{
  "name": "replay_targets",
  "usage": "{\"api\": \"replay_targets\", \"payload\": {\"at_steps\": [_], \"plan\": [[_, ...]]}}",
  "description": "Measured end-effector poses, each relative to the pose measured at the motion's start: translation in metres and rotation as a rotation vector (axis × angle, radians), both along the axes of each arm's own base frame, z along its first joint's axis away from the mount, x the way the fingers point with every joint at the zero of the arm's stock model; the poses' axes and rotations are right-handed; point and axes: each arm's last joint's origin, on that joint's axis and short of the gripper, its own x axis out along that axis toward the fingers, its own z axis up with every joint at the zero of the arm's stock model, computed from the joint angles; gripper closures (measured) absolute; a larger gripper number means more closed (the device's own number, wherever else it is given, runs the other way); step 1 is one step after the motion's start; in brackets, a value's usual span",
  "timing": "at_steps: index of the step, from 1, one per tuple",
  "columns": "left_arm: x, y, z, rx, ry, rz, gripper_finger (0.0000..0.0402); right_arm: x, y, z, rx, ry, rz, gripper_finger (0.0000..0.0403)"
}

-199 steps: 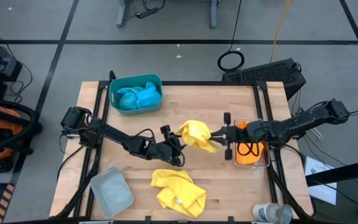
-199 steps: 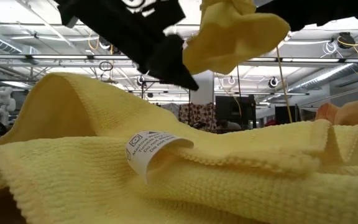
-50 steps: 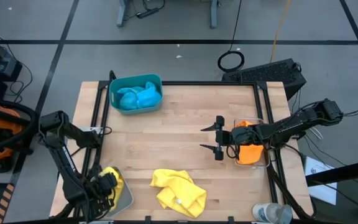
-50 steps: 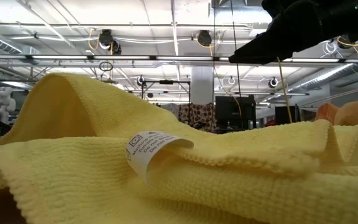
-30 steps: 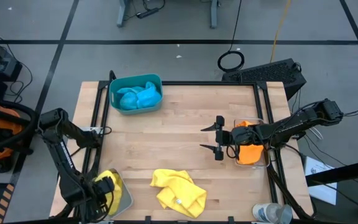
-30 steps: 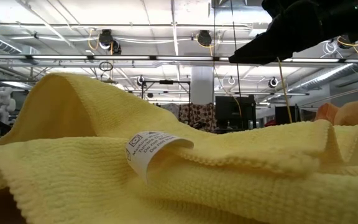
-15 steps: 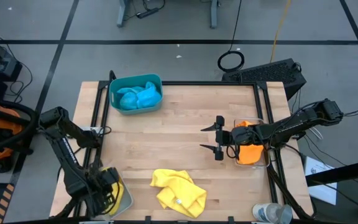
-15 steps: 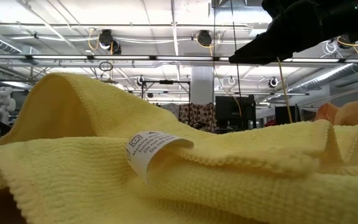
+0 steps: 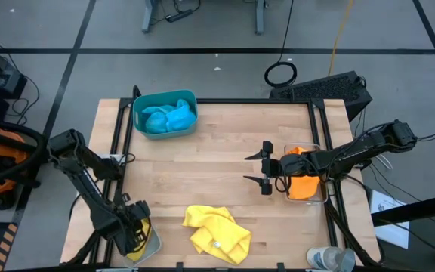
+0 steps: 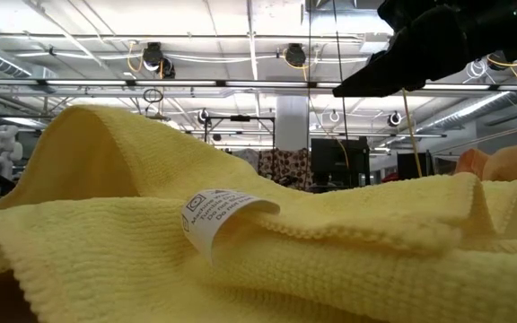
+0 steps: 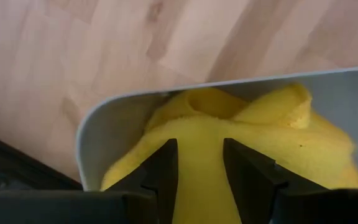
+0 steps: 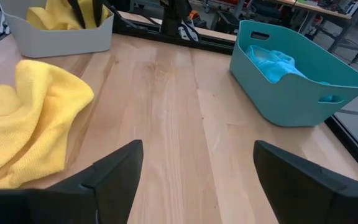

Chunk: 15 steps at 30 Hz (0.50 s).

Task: Sort microfiber towel by color & place in baskets
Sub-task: Put the top yellow microfiber cloth into the gray bin, then put the yellow microfiber cloth into the gray bin

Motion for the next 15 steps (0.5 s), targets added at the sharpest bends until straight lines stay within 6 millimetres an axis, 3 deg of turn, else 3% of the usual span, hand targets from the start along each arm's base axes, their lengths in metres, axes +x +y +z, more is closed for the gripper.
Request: {"api": "replay_targets", "payload": {"at_steps": [6,10,15], "plan": [[-0.001,0.005,-0.005,0.033,0.01,-0.013,0.0268,0.0,0.0,0.0,0.007,-0.002,-0.002,0.0106],[0.005,0.002,0.013,0.026,0.006,-0.004,0.0268,0.0,0.0,0.0,0.065,-0.008,-0.013,0.0106],[0.014,-0.005,0.046,-0.023,-0.026,0.015,0.0268,0.002,0.009,-0.006,0.202,0.028,0.097,0.0106]]}}
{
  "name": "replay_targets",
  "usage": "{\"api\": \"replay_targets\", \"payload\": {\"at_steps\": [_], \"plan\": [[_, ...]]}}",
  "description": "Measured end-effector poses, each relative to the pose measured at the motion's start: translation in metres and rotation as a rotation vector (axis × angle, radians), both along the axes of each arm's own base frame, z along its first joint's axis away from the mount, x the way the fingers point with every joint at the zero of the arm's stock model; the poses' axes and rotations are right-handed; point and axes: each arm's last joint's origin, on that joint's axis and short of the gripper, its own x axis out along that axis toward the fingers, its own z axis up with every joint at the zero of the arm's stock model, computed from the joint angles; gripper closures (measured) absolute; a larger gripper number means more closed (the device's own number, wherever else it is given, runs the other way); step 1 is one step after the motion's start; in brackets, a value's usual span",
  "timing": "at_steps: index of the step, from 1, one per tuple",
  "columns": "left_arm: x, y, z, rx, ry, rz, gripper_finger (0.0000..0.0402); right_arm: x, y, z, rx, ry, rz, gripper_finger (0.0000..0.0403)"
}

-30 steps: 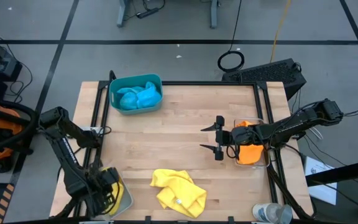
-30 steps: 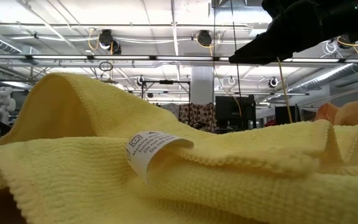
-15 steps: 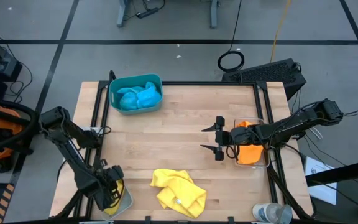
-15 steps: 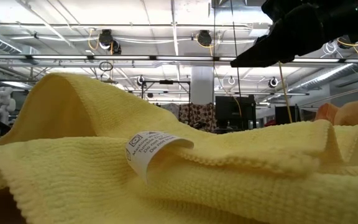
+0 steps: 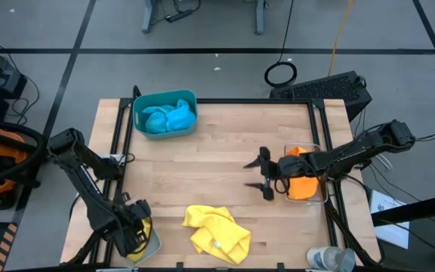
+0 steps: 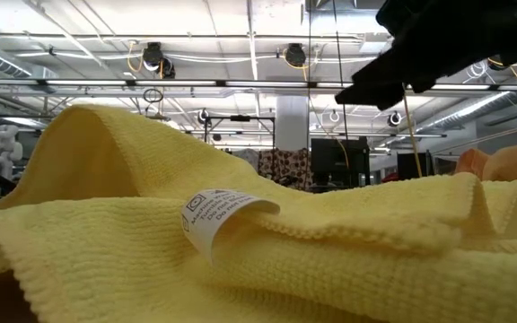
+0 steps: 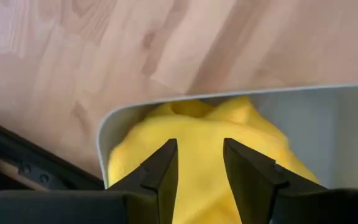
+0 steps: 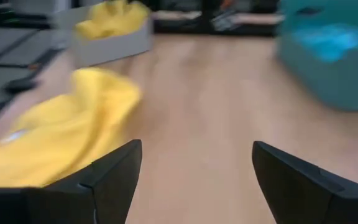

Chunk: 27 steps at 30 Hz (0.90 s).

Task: Sort microfiber towel by color & place in baskets
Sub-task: Put the yellow microfiber cloth into the gray bin

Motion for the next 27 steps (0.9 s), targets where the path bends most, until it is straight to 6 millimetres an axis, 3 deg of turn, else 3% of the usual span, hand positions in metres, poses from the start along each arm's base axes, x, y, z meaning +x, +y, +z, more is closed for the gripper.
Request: {"api": "replay_targets", "payload": {"at_steps": [6,11,19,24,27], "plan": [[0.01,-0.004,0.027,0.023,-0.141,-0.022,0.0268,0.007,0.028,-0.023,0.045,0.07,0.129,0.0106],[0.02,-0.002,0.034,0.123,-0.299,-0.12,0.0268,0.022,0.052,-0.038,0.079,0.058,0.267,0.0106],[0.035,0.011,0.034,0.299,-0.39,-0.201,0.0268,0.077,0.084,-0.045,-0.029,0.187,0.369,0.0105],[0.041,0.017,0.034,0.335,-0.398,-0.203,0.0268,0.115,0.087,-0.046,-0.022,0.231,0.452,0.0103],[0.042,0.018,0.034,0.342,-0.408,-0.198,0.0268,0.132,0.089,-0.057,-0.083,0.274,0.468,0.0106]]}}
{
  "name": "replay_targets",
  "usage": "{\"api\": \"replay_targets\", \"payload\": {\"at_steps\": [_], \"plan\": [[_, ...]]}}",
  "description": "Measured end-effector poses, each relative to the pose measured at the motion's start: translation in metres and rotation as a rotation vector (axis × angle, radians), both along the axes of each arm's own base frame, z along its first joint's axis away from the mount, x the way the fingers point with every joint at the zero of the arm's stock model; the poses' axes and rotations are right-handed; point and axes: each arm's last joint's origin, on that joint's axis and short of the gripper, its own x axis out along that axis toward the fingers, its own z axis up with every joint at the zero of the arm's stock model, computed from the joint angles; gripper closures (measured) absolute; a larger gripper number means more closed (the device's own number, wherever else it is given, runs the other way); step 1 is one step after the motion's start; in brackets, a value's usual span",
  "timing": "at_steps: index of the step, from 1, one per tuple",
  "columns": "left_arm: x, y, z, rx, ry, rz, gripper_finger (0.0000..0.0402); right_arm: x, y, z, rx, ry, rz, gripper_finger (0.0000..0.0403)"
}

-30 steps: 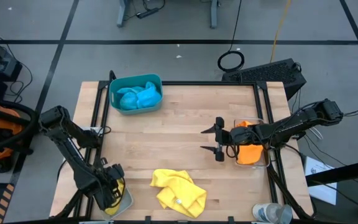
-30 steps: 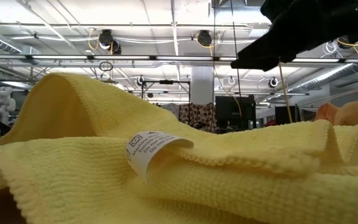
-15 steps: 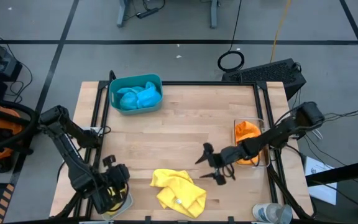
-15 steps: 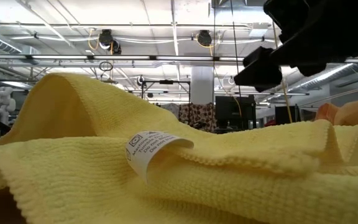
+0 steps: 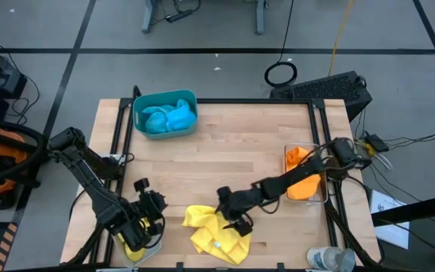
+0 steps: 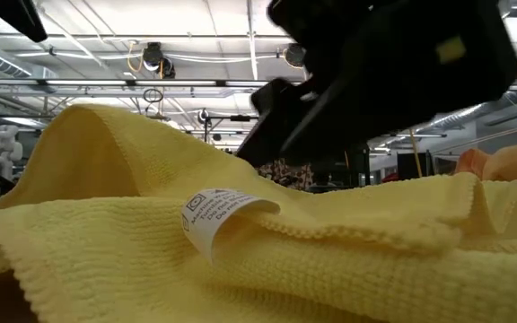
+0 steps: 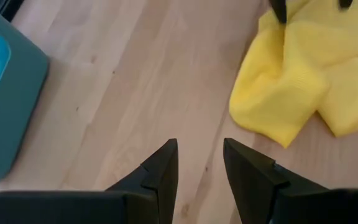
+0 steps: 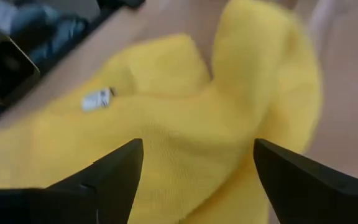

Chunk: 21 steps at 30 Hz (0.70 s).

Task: Sort microfiber towel by color & place in baskets
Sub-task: Put the yellow microfiber cloth into the gray bin

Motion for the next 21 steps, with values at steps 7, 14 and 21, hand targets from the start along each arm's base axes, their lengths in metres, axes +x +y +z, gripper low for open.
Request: {"api": "replay_targets", "payload": {"at_steps": [7,14,21], "plan": [[0.003,-0.001,0.001,0.02,-0.066,0.003,0.0268,0.028,-0.007,-0.036,-0.067,0.091,0.006,0.013],[0.004,0.0,0.004,0.091,-0.154,0.015,0.0268,0.033,-0.012,-0.044,-0.068,0.152,-0.018,0.0247],[0.01,-0.003,0.006,0.116,-0.274,0.028,0.0268,0.026,-0.018,-0.014,-0.175,0.1,-0.004,0.0387]]}}
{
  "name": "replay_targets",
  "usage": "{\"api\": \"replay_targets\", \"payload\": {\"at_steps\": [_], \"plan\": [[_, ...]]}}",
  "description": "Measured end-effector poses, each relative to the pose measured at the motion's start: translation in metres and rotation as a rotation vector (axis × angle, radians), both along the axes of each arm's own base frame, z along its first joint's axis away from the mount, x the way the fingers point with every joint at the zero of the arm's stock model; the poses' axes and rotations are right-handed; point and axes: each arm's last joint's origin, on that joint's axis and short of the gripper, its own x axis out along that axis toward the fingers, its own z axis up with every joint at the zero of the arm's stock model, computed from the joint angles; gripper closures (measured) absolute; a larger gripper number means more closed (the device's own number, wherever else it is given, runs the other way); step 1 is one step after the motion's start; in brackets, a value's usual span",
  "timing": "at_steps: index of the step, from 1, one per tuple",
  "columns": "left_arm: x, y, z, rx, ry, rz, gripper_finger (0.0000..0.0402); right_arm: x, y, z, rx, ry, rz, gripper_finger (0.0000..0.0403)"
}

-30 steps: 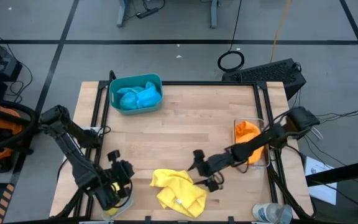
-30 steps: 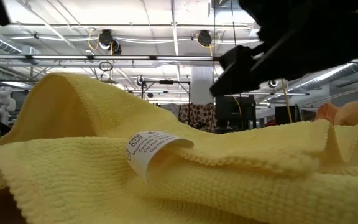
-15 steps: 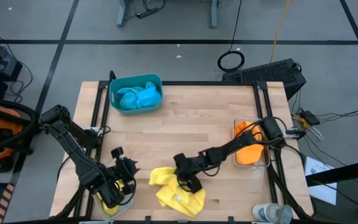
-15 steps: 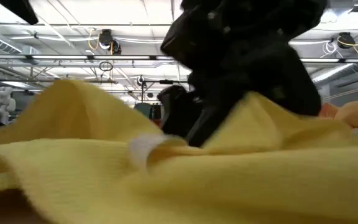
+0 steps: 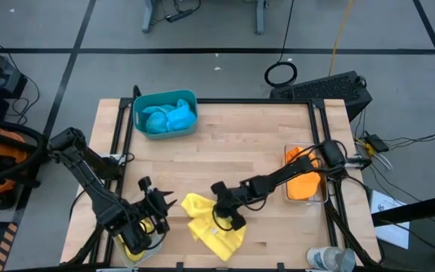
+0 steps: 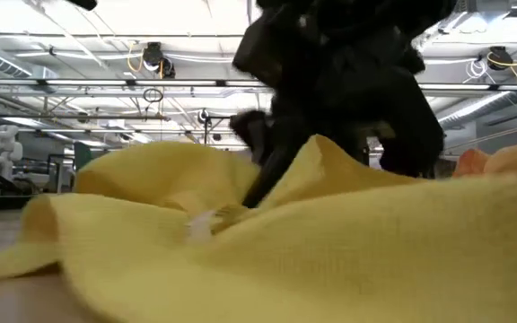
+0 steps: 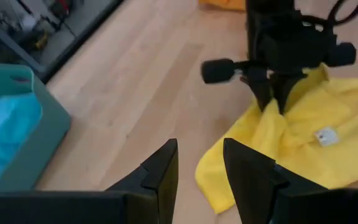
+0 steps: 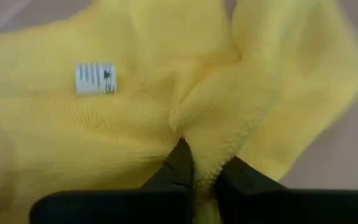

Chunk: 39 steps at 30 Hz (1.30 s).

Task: Sort microfiber towel by color & place in baskets
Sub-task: Put the yellow microfiber cloth into the gray bin

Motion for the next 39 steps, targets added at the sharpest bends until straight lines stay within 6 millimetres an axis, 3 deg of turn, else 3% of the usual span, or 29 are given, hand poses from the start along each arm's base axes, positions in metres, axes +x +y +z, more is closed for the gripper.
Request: {"api": "replay_targets", "payload": {"at_steps": [4,8,14,20,27,33,39], "plan": [[0.006,-0.002,0.001,0.046,-0.029,-0.035,0.0268,-0.005,-0.006,0.043,-0.15,-0.137,-0.076,0.0374],[0.015,-0.001,0.004,0.11,-0.074,-0.055,0.0268,-0.015,-0.011,0.084,-0.258,-0.253,-0.129,0.0385],[0.028,-0.006,0.015,0.32,-0.173,-0.103,0.0268,-0.033,-0.017,0.138,-0.283,-0.409,-0.197,0.0388],[0.042,-0.016,0.033,0.475,-0.259,-0.101,0.0245,-0.042,-0.014,0.152,-0.322,-0.459,-0.262,0.0383],[0.064,-0.006,0.042,0.418,-0.269,-0.151,0.012,-0.044,-0.008,0.154,-0.378,-0.484,-0.324,0.0384],[0.096,0.015,0.015,0.446,-0.155,-0.121,0.0027,-0.045,0.0,0.158,-0.387,-0.52,-0.292,0.0384],[0.117,0.039,-0.019,0.424,-0.008,-0.076,0.0036,-0.047,0.002,0.157,-0.447,-0.514,-0.339,0.0384]]}}
